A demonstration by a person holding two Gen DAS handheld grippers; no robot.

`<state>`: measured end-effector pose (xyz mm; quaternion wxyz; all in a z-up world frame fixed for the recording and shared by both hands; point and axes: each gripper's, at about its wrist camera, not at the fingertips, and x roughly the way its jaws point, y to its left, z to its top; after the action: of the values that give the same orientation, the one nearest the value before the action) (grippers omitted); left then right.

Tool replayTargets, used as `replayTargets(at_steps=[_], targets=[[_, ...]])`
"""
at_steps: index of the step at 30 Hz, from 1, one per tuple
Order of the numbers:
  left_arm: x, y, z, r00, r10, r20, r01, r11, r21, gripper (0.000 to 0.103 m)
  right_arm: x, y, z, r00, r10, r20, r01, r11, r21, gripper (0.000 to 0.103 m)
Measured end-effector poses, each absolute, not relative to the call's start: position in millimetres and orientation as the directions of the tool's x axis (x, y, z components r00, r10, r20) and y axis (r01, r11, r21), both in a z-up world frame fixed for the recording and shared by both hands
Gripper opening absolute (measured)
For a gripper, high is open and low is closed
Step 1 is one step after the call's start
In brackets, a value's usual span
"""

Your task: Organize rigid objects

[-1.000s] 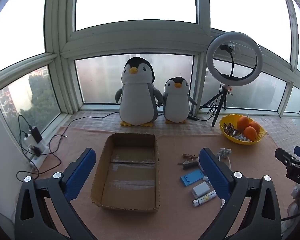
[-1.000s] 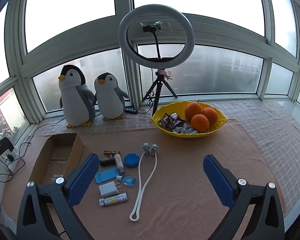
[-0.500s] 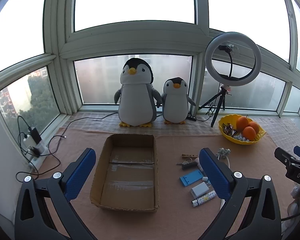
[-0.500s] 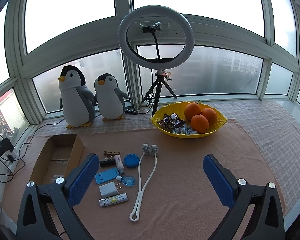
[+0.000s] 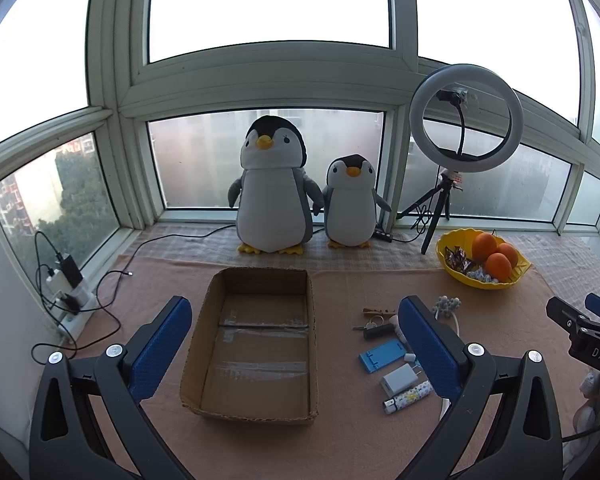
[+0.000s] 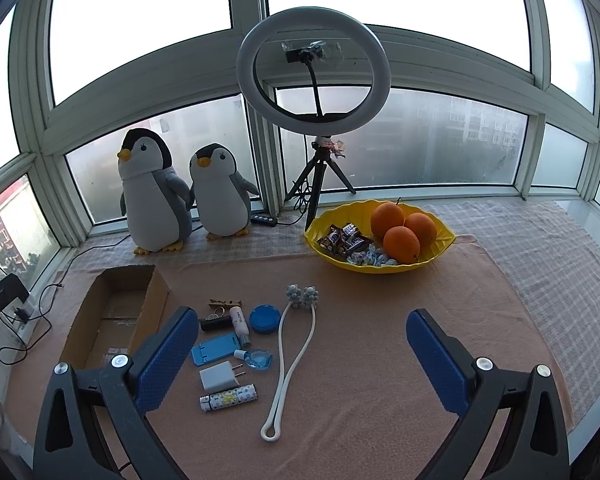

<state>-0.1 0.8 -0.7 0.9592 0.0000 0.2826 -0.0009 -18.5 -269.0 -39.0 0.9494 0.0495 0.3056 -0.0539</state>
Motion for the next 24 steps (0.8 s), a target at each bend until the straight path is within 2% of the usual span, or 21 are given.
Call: replayTargets(at_steps=[24], targets=[[2.8,0.6,-3.0,0.835,-0.006,-0.551,0.005,1.000,-0.003,0.103,-16.3,-268.9,-43.9,0.798,-0.067,-0.599,0.137,0.988,0.071,0.103]])
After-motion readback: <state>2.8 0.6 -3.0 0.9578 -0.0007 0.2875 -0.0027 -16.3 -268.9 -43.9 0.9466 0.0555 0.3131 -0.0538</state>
